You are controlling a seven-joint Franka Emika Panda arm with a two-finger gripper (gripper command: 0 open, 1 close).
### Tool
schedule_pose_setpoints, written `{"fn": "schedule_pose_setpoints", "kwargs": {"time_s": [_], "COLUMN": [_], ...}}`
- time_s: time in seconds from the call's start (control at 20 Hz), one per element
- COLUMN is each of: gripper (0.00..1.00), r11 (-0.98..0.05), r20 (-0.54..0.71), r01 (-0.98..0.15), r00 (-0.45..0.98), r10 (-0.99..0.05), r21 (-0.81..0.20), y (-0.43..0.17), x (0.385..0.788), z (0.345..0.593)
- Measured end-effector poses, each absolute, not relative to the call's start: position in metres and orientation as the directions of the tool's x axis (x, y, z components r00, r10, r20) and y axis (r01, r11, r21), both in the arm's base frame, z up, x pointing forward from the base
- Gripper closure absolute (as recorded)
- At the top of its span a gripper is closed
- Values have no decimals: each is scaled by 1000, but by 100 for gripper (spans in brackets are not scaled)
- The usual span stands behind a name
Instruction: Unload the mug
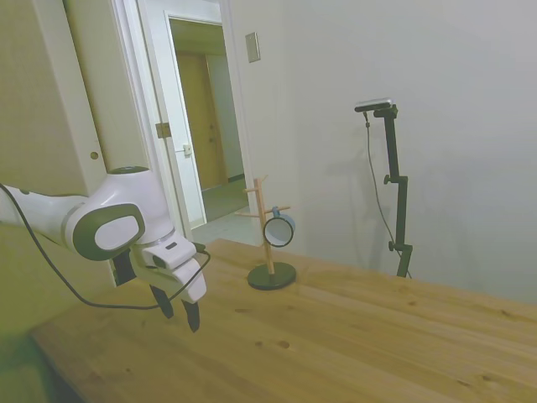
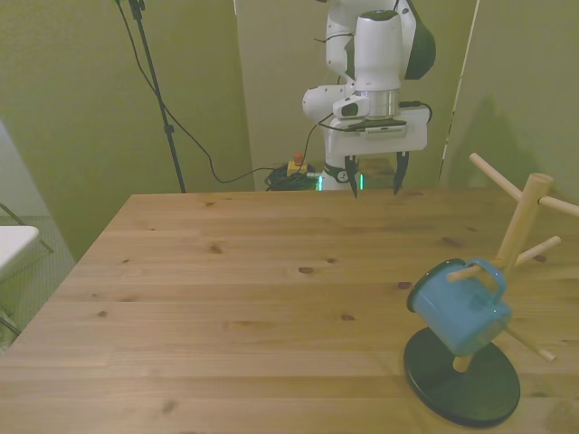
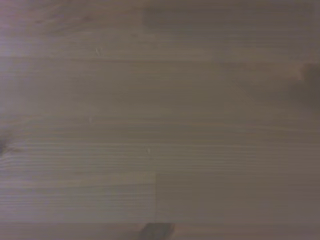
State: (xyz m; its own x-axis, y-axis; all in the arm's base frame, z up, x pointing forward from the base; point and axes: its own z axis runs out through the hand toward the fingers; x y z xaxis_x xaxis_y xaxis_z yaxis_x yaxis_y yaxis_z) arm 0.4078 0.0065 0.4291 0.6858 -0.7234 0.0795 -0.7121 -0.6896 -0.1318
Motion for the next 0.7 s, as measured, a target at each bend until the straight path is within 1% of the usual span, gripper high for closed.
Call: {"fn": "schedule_pose_setpoints", "kwargs": {"time_s": [0.1, 0.2, 0.35, 0.5, 0.6, 0.7], "gripper": [0, 0, 0, 0, 0, 0], "r11": [-690, -693, -688, -672, -670, -677], "r20": [81, 121, 198, 289, 343, 386], "r01": [-711, -704, -700, -699, -687, -667], "r00": [686, 683, 659, 609, 580, 563], "r10": [-723, -720, -726, -739, -739, -731], "r21": [-134, -155, -192, -244, -282, -310], "y": [6, 3, -14, -48, -69, -82], "x": [409, 413, 425, 439, 454, 475], "z": [429, 437, 461, 488, 499, 504]}}
